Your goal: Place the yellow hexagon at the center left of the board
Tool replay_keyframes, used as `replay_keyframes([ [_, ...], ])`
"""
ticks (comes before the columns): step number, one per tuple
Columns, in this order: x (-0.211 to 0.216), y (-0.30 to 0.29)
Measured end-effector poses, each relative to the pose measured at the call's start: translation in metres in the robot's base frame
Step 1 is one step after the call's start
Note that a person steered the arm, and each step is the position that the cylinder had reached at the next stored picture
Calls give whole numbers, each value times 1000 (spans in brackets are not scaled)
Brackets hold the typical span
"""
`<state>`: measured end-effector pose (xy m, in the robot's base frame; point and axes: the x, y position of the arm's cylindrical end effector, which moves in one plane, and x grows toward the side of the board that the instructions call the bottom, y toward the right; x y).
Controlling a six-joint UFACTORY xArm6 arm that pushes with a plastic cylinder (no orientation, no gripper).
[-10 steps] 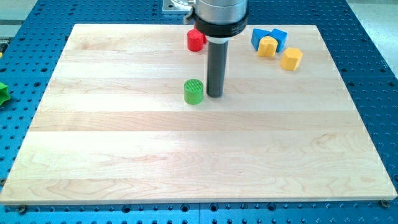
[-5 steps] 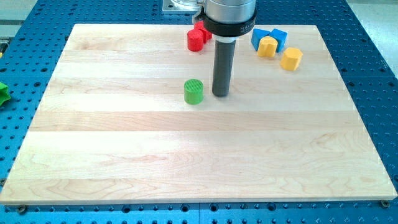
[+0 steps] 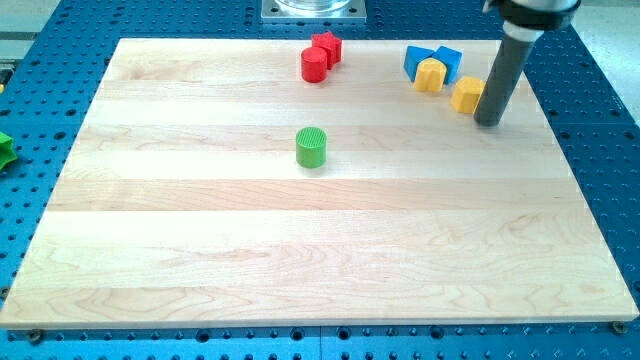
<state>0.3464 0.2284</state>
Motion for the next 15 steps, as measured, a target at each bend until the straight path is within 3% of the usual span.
replay_keyframes([
  [4,-57,-21],
  [6,-18,-135],
  [7,8,-84],
  [9,8,-250],
  [11,-19,-290],
  [12,3,-407],
  [13,37,-449],
  [14,11,-398],
  [15,50,-380],
])
